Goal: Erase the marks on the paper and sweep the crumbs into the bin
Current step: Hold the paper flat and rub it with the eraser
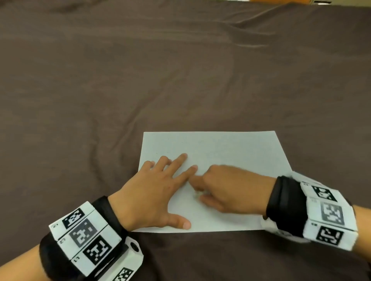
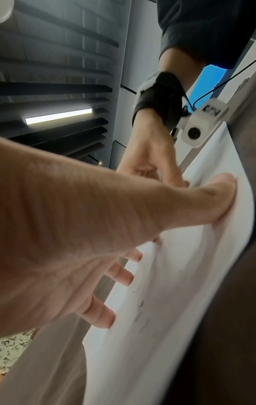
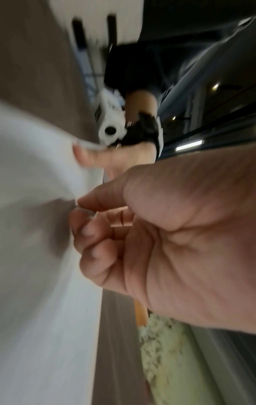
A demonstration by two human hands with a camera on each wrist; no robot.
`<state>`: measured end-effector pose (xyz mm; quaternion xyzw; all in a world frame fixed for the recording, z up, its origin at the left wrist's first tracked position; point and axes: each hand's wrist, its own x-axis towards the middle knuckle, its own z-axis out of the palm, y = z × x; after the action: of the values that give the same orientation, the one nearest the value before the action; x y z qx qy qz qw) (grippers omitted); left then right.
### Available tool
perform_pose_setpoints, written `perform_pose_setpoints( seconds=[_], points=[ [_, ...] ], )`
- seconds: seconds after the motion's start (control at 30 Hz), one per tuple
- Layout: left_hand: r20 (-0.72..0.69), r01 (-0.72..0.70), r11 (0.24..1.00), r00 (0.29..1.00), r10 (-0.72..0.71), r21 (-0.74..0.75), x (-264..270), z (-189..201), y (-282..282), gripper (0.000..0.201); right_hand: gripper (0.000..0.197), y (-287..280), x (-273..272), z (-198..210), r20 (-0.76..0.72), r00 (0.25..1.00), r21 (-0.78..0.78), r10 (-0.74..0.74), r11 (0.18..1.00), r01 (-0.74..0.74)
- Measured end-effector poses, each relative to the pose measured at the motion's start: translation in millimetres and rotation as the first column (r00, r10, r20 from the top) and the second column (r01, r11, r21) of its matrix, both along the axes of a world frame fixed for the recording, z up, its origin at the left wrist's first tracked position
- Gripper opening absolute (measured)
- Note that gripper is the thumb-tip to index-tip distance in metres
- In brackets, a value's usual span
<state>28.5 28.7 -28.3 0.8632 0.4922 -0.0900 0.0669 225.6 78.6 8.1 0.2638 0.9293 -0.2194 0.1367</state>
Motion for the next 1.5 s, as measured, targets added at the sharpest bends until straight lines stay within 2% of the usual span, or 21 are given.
perform_pose_setpoints(
  seconds=[0.1, 0.23, 0.37, 0.53, 0.6, 0.7, 0.83, 0.9, 0.97, 1.03, 1.17, 1.23, 1.33, 1.43, 1.5],
  points=[
    [0.008, -0.001, 1.000, 1.000, 0.001, -0.021, -1, -3, -1, 0.116, 0.015, -18, -6, -2, 0.011, 0.993, -0.046, 0.117, 0.992, -0.116],
    [0.002, -0.018, 1.000, 1.000, 0.018, -0.012, 0, -1, 0, 0.122, 0.015, 9, -8, 1, -0.009, 1.000, 0.008, -0.013, 1.000, 0.013],
    [-0.026, -0.010, 0.999, 1.000, 0.009, -0.037, 0, -1, -2, 0.123, 0.015, -16, -11, -6, -0.020, 0.993, -0.046, 0.114, 0.992, -0.114],
    [-0.015, -0.021, 1.000, 1.000, 0.021, 0.005, 1, 4, -1, 0.125, 0.016, 10, -12, 0, -0.007, 1.000, 0.002, 0.016, 1.000, -0.016],
    [-0.025, -0.033, 0.998, 0.999, 0.032, -0.048, 0, 0, -3, 0.126, 0.015, 0, -12, -4, -0.002, 0.997, -0.006, 0.080, 0.997, -0.080],
    [0.014, -0.023, 1.000, 1.000, 0.023, 0.012, -1, -4, -2, 0.127, 0.016, -15, -12, -4, -0.002, 0.991, -0.098, 0.135, 0.986, -0.135],
    [-0.007, -0.022, 0.999, 1.000, 0.023, 0.031, 0, -8, -1, 0.123, 0.013, 21, -15, 1, -0.006, 1.000, 0.032, 0.014, 0.999, -0.014],
    [0.007, -0.014, 0.998, 1.000, 0.013, 0.062, 0, -7, -1, 0.122, 0.007, 15, -15, -2, -0.022, 0.999, 0.043, 0.042, 0.998, -0.041],
    [0.013, -0.033, 0.997, 0.999, 0.033, 0.070, -1, -7, -2, 0.124, 0.003, -6, -15, -3, -0.039, 0.992, -0.026, 0.117, 0.993, -0.118],
    [0.011, -0.064, 0.997, 0.998, 0.064, 0.052, -3, -7, -3, 0.129, 0.011, -12, -17, -4, -0.021, 0.990, -0.057, 0.140, 0.988, -0.141],
    [0.014, -0.102, 0.992, 0.995, 0.102, 0.078, -1, -6, -3, 0.137, 0.019, 33, -20, -4, -0.023, 1.000, 0.077, -0.019, 0.997, 0.020],
    [0.016, -0.126, 0.992, 0.992, 0.127, -0.011, 0, -4, -3, 0.140, 0.019, 55, -19, -5, -0.040, 0.996, 0.140, -0.082, 0.986, 0.087],
    [0.004, -0.147, 0.989, 0.989, 0.147, 0.025, 1, 2, -2, 0.140, 0.018, 56, -20, -5, -0.036, 0.996, 0.146, -0.082, 0.986, 0.086],
    [-0.031, -0.133, 0.991, 0.991, 0.133, 0.007, -2, -5, -1, 0.141, 0.019, 40, -22, -7, -0.021, 0.999, 0.074, -0.029, 0.997, 0.031],
    [-0.027, -0.134, 0.991, 0.991, 0.135, 0.014, -1, -1, 0, 0.141, 0.019, 55, -21, -6, -0.035, 0.996, 0.101, -0.078, 0.992, 0.081]
  ],
)
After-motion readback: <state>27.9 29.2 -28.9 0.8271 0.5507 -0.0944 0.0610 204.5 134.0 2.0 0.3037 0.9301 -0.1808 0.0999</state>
